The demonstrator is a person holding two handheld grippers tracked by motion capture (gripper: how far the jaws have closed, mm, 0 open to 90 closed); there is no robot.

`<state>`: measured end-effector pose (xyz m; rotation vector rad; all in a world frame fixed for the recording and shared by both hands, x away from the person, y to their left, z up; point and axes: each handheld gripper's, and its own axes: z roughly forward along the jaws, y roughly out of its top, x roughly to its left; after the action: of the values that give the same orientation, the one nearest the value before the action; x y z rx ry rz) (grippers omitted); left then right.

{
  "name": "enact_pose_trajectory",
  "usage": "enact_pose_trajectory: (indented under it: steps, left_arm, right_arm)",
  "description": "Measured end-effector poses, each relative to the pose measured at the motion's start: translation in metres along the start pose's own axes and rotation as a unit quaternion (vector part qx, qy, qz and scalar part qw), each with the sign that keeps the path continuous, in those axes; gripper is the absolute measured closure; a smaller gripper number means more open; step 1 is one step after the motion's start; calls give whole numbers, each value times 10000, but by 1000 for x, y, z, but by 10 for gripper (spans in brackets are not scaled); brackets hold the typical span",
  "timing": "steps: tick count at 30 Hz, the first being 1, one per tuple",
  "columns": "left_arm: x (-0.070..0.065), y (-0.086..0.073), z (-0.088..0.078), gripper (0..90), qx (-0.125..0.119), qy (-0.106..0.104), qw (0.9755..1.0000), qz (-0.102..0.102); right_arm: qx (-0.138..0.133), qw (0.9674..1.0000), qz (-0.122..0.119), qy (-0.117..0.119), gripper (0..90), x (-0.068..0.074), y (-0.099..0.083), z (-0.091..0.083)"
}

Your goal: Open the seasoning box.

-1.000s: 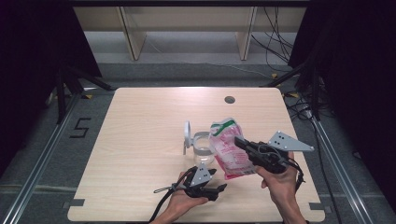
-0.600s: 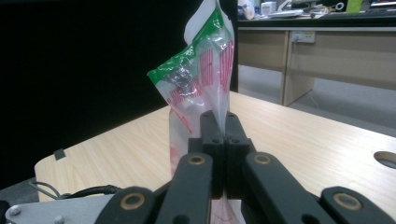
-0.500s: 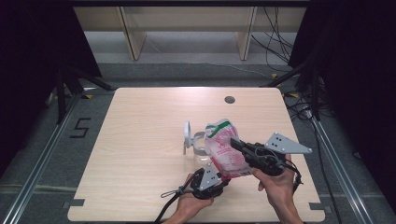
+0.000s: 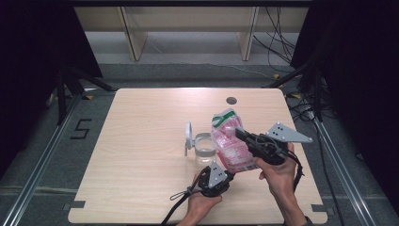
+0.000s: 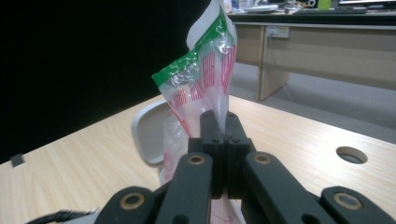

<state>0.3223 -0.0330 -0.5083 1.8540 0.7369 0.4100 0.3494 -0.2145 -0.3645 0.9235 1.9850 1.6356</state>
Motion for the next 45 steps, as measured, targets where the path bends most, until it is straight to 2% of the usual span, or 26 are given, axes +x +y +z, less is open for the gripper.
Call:
enact_pose_trajectory:
  steps: [2, 3, 4, 8, 10, 11, 12, 13, 15, 16, 17, 21, 23, 30, 33, 34, 35, 36, 38, 39, 40, 41, 42, 43, 44, 45]
  left_arm:
    - [-2, 0, 4, 803, -83, -50, 9999, -102]
    - [-1, 1, 3, 804, 27, 13, 10000, -5]
    - [-2, 1, 6, 805, -100, -30, 9999, -120]
    - [-2, 3, 7, 807, -134, 223, 9996, -92]
    - [-3, 4, 8, 807, -213, 248, 9992, -216]
    - [-3, 3, 8, 807, -280, 183, 9990, -288]
    - [-5, 4, 7, 807, -314, 221, 9985, -386]
    - [-6, 4, 8, 807, -353, 197, 9983, -430]
    - [-8, 4, 10, 808, -439, 160, 9980, -417]
    - [-8, 3, 10, 808, -405, 176, 9985, -332]
    - [-10, 3, 11, 809, -501, 122, 9977, -432]
    - [-12, 4, 13, 809, -479, 93, 9981, -382]
    - [-14, 4, 15, 809, -562, 53, 9973, -477]
    - [-11, 8, 18, 810, -554, -1, 9974, -467]
    - [-11, 10, 21, 810, -639, -52, 9963, -575]
    - [-11, 11, 22, 810, -664, -2, 9960, -593]
    - [-10, 12, 21, 809, -608, -11, 9969, -497]
    - [-9, 13, 20, 809, -569, -8, 9973, -460]
    - [-8, 13, 21, 809, -572, -12, 9974, -449]
    - [-8, 13, 22, 809, -602, 0, 9970, -486]
    - [-8, 13, 22, 809, -608, 6, 9970, -480]
    - [-7, 13, 22, 809, -619, -1, 9971, -451]
    - [-7, 13, 21, 809, -587, 40, 9974, -419]
    - [-9, 13, 23, 809, -706, 33, 9961, -523]
    - [-9, 14, 23, 809, -667, 24, 9966, -493]
    - [-8, 14, 23, 810, -665, 15, 9966, -476]
  right_arm:
    - [19, 10000, 76, 9, 900, -3, 2, 5]
    - [68, 10000, -4, -34, 900, -4, 4, 8]
    - [84, 10000, 41, -1, 900, -3, 4, 11]
    - [208, 9997, -96, -75, 900, 0, 11, 20]
    - [239, 9992, -286, -123, 900, 2, 14, 24]
    - [212, 9995, -211, -92, 900, 3, 15, 27]
    - [177, 9991, -361, -145, 900, 2, 16, 30]
    - [266, 9992, -295, -92, 900, 4, 17, 33]
    - [340, 9992, -223, -22, 900, 5, 17, 36]
    - [359, 9988, -342, -46, 900, 5, 18, 39]
    - [389, 9985, -376, -41, 900, 6, 18, 40]
    - [467, 9980, -387, -156, 900, 10, 17, 45]
    - [456, 9977, -495, -96, 900, 8, 17, 46]
    - [423, 9980, -448, -165, 900, 5, 19, 48]
    - [461, 9979, -414, -162, 900, 7, 21, 50]
    - [499, 9971, -529, -222, 900, 6, 22, 51]
    - [493, 9968, -581, -238, 900, 6, 23, 52]
    - [495, 9975, -456, -217, 900, 8, 22, 53]
    - [563, 9969, -498, -213, 900, 9, 23, 55]
    - [562, 9963, -619, -201, 900, 8, 23, 57]
    - [609, 9966, -491, -245, 900, 10, 23, 57]
    - [583, 9961, -613, -253, 900, 9, 24, 58]
    - [589, 9966, -547, -177, 900, 10, 23, 59]
    - [583, 9966, -540, -215, 900, 10, 23, 60]
    - [582, 9965, -527, -276, 900, 12, 22, 61]
    - [613, 9955, -683, -226, 900, 10, 24, 61]
